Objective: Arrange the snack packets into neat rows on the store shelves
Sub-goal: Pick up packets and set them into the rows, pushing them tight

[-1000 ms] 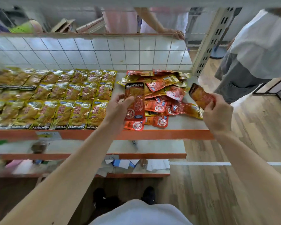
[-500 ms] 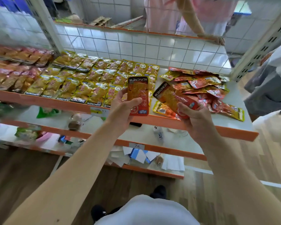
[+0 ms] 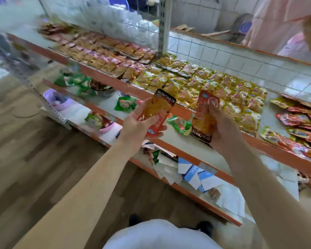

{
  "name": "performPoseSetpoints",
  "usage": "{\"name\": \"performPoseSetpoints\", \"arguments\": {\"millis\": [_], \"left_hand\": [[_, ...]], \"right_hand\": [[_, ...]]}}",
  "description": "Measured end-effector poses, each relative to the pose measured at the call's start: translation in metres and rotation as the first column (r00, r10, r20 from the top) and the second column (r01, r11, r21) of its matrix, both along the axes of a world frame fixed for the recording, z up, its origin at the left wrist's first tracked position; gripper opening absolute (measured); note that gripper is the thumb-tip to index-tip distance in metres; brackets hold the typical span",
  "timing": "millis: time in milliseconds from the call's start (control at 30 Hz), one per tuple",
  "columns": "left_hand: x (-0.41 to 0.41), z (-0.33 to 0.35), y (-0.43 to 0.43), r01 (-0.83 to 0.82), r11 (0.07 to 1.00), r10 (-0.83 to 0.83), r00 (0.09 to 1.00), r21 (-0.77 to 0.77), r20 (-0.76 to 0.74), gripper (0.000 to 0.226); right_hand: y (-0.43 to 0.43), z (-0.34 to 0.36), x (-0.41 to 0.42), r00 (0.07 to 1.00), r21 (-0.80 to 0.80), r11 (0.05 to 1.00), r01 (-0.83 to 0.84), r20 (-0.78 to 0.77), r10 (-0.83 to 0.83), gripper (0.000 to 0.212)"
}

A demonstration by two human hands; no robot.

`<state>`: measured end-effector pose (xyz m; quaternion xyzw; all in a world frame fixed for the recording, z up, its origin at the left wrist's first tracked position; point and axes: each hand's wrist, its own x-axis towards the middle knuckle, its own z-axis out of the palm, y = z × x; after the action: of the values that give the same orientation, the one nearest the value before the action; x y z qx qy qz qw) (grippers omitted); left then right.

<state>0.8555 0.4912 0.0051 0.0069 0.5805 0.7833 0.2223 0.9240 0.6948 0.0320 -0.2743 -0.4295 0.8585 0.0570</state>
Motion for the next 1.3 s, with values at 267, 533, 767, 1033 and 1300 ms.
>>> {"name": "performPoseSetpoints", "arguments": {"millis": [267, 533, 767, 1033, 1300], "left_hand": [[-0.023, 0.013, -0.108, -0.218, 0.972, 0.209, 0.973, -0.086, -0.102, 0.047], [-0.044, -0.003, -0.155, -0.404, 0.912, 0.406, 0.913, -0.07, 0.02, 0.019], [-0.065, -0.003, -0.169, -0.458, 0.887, 0.462, 0.88, -0.062, 0.113, 0.02], [-0.131, 0.003, -0.182, -0.388, 0.922, 0.385, 0.91, -0.015, 0.156, 0.034], [-0.223, 0.02, -0.163, -0.45, 0.892, 0.45, 0.884, -0.032, 0.128, 0.03]], "right_hand": [[-0.093, 0.002, -0.05, 0.95, 0.111, 0.946, -0.305, -0.034, 0.31, 0.023], [-0.136, -0.004, -0.074, 0.943, 0.23, 0.919, -0.321, -0.016, 0.334, 0.032], [-0.155, -0.009, -0.11, 0.934, 0.24, 0.908, -0.343, -0.014, 0.356, 0.029], [-0.168, -0.008, -0.189, 0.926, 0.216, 0.906, -0.364, -0.017, 0.377, 0.023], [-0.157, 0.004, -0.278, 0.92, 0.291, 0.881, -0.374, -0.001, 0.392, 0.026]]}}
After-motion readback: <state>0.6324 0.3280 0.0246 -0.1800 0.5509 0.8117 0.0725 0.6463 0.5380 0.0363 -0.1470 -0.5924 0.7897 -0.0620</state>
